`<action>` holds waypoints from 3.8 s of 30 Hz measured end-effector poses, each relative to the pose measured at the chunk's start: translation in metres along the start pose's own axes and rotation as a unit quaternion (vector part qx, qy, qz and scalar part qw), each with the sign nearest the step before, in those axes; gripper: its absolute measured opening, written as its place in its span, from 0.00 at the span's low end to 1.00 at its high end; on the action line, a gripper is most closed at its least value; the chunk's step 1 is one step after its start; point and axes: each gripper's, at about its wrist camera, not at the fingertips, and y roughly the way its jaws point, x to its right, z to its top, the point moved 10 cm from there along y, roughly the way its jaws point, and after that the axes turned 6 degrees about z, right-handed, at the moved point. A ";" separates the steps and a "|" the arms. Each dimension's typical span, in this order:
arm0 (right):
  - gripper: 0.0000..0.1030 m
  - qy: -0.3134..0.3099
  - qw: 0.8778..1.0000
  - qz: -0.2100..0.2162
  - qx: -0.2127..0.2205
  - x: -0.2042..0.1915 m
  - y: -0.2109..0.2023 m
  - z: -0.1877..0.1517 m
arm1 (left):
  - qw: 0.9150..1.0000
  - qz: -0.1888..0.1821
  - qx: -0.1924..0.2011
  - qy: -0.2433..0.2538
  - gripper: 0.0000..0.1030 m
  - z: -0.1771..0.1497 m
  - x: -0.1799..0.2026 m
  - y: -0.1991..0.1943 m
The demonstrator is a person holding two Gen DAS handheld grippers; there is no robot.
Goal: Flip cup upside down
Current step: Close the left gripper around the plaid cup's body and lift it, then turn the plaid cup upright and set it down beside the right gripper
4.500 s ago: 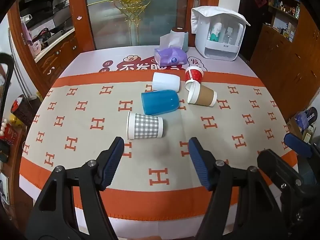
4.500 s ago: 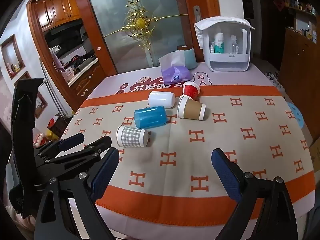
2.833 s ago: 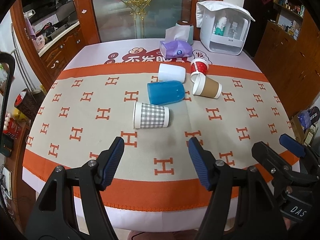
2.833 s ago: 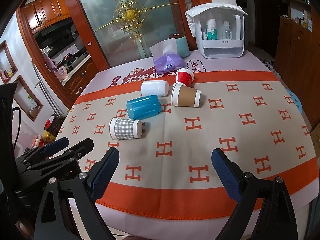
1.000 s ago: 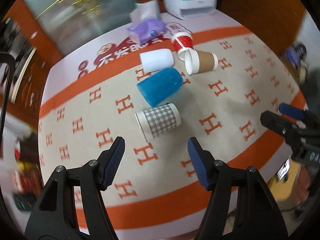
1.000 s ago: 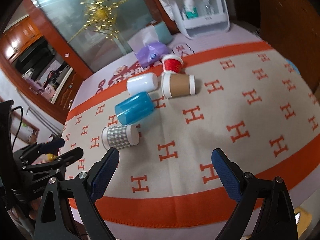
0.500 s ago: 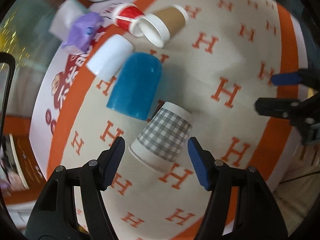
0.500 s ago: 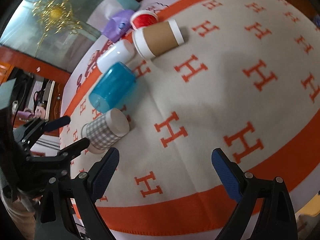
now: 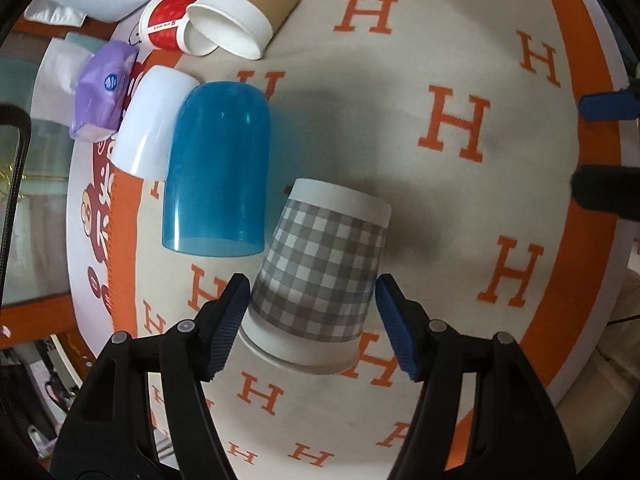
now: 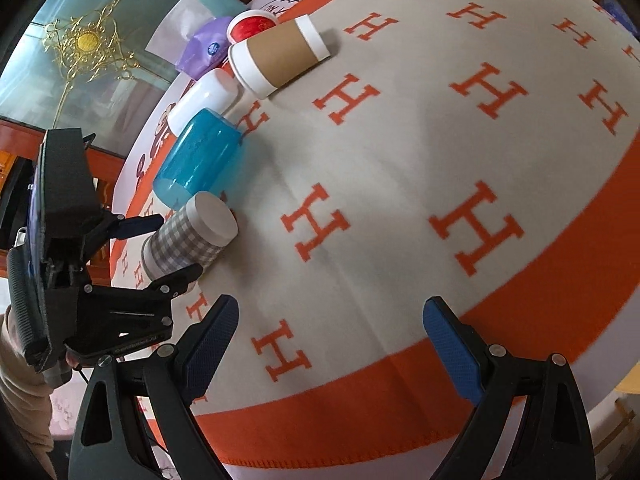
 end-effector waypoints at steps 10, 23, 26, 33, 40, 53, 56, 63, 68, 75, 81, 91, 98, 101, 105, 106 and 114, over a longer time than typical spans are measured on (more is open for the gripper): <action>0.92 0.012 1.000 -0.010 0.009 0.014 -0.011 -0.008 | 0.997 0.057 -0.015 0.039 0.61 0.001 0.012 0.003; 0.92 0.000 1.000 -0.010 0.012 0.020 -0.027 -0.005 | 0.999 0.022 -0.022 -0.018 0.61 -0.007 0.008 -0.017; 0.92 -0.007 1.000 -0.008 0.010 0.020 -0.031 -0.002 | 0.999 0.004 -0.023 -0.038 0.61 -0.011 0.013 -0.030; 0.92 -0.026 1.000 -0.003 0.000 0.021 -0.039 0.006 | 0.985 -0.071 -0.043 -0.148 0.61 -0.019 0.026 -0.059; 0.92 -0.044 0.999 0.004 -0.014 0.028 -0.040 0.014 | 0.932 -0.163 -0.076 -0.314 0.61 -0.027 0.035 -0.069; 0.92 -0.101 0.994 0.016 -0.050 0.025 -0.036 0.029 | 0.757 -0.294 -0.111 -0.574 0.61 -0.058 0.069 -0.058; 0.92 -0.112 0.992 0.013 -0.059 0.026 -0.033 0.027 | 0.721 -0.311 -0.123 -0.607 0.61 -0.062 0.087 -0.047; 0.92 -0.127 0.989 0.009 -0.080 0.033 -0.023 0.018 | 0.693 -0.313 -0.124 -0.637 0.61 -0.061 0.111 -0.036; 0.92 -0.138 0.986 0.010 -0.091 0.034 -0.019 0.010 | 0.703 -0.299 -0.122 -0.634 0.62 -0.057 0.121 -0.033; 0.92 -0.156 0.983 0.021 -0.097 0.028 -0.027 0.000 | 0.710 -0.293 -0.117 -0.630 0.62 -0.057 0.117 -0.040; 0.92 -0.165 0.981 0.028 -0.102 0.022 -0.033 -0.006 | 0.714 -0.296 -0.098 -0.626 0.62 -0.058 0.115 -0.048; 0.92 -0.184 0.976 0.040 -0.113 0.010 -0.044 -0.019 | 0.740 -0.258 -0.042 -0.620 0.62 -0.083 0.104 -0.080; 0.92 -0.202 0.969 0.055 -0.128 -0.009 -0.051 -0.037 | 0.752 -0.184 0.000 -0.633 0.62 -0.117 0.085 -0.104; 0.92 -0.207 0.968 0.056 -0.133 -0.019 -0.052 -0.043 | 0.748 -0.169 0.010 -0.642 0.62 -0.131 0.079 -0.107; 0.92 -0.207 0.967 0.053 -0.137 -0.033 -0.048 -0.049 | 0.749 -0.144 0.022 -0.646 0.62 -0.144 0.068 -0.104; 0.92 -0.206 0.968 0.051 -0.137 -0.035 -0.046 -0.049 | 0.751 -0.135 0.022 -0.646 0.62 -0.147 0.066 -0.102; 0.92 -0.196 0.971 0.027 -0.135 -0.047 -0.029 -0.046 | 0.748 -0.116 0.070 -0.649 0.62 -0.148 0.046 -0.092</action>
